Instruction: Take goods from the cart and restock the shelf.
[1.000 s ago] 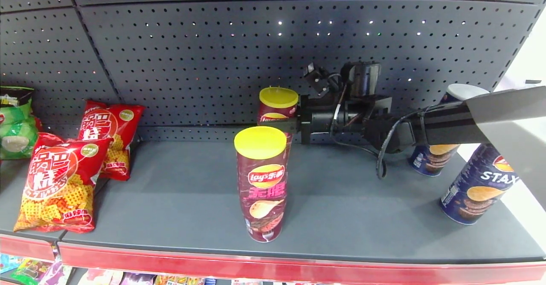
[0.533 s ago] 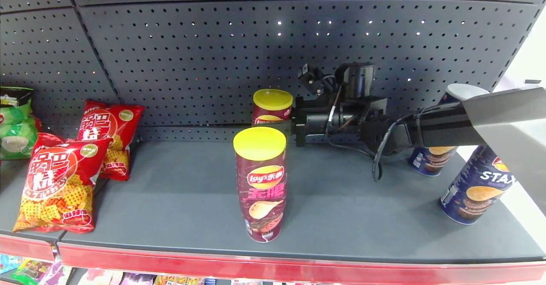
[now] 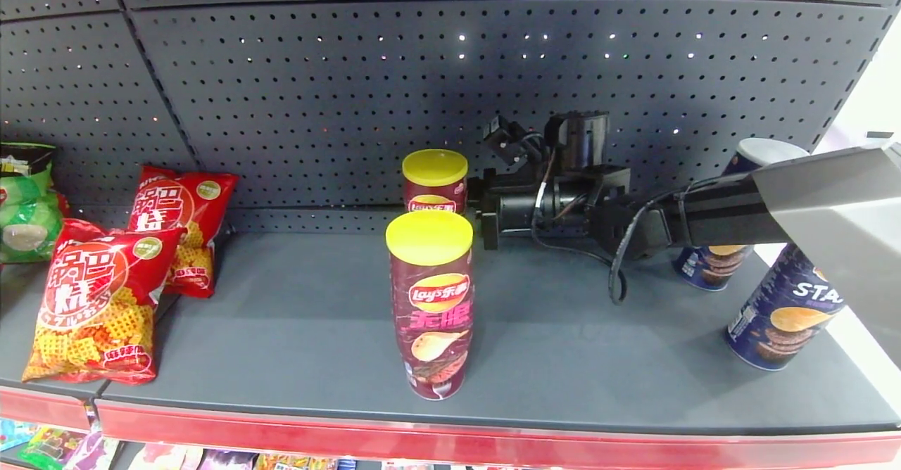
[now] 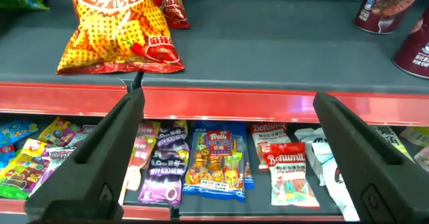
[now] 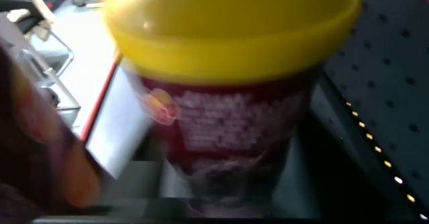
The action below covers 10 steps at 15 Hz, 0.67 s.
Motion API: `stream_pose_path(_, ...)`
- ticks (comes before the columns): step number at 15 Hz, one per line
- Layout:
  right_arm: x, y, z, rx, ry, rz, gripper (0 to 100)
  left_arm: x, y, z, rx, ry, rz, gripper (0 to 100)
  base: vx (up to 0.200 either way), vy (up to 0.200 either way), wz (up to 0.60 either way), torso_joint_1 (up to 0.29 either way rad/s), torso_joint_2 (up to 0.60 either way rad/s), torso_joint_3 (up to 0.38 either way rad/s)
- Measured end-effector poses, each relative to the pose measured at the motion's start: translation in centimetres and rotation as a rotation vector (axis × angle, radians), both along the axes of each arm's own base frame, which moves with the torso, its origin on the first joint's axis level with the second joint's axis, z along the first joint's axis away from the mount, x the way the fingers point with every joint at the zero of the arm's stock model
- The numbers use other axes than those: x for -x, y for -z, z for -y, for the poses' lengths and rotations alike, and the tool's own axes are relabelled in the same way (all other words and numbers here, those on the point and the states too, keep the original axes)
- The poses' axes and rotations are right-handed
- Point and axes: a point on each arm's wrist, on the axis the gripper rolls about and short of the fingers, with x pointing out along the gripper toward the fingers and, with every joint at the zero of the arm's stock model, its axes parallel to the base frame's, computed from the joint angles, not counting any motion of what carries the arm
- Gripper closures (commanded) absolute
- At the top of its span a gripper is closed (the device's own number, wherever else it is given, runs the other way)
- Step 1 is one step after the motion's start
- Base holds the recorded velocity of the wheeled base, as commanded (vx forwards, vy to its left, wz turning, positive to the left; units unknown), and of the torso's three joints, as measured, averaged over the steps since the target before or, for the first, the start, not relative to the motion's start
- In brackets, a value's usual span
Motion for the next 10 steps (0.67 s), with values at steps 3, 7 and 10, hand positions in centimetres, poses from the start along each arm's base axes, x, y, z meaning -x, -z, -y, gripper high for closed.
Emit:
stream_pose_path(3,0.0,0.2,-0.2,0.003,-0.003,-0.003,0,0.0,0.0,0.0,0.0,0.001,0.0,0,0.0,0.0,0.0,0.0,0.0,0.0)
stream_pose_path(7,-0.2,0.7,0.7,0.015,0.012,-0.005,0,0.0,0.0,0.0,0.0,0.0,0.0,0,0.0,0.0,0.0,0.0,0.0,0.0)
stream_pose_path(10,-0.1,1.2,2.7,0.038,0.045,-0.025,0,0.0,0.0,0.0,0.0,0.0,0.0,0,0.0,0.0,0.0,0.0,0.0,0.0)
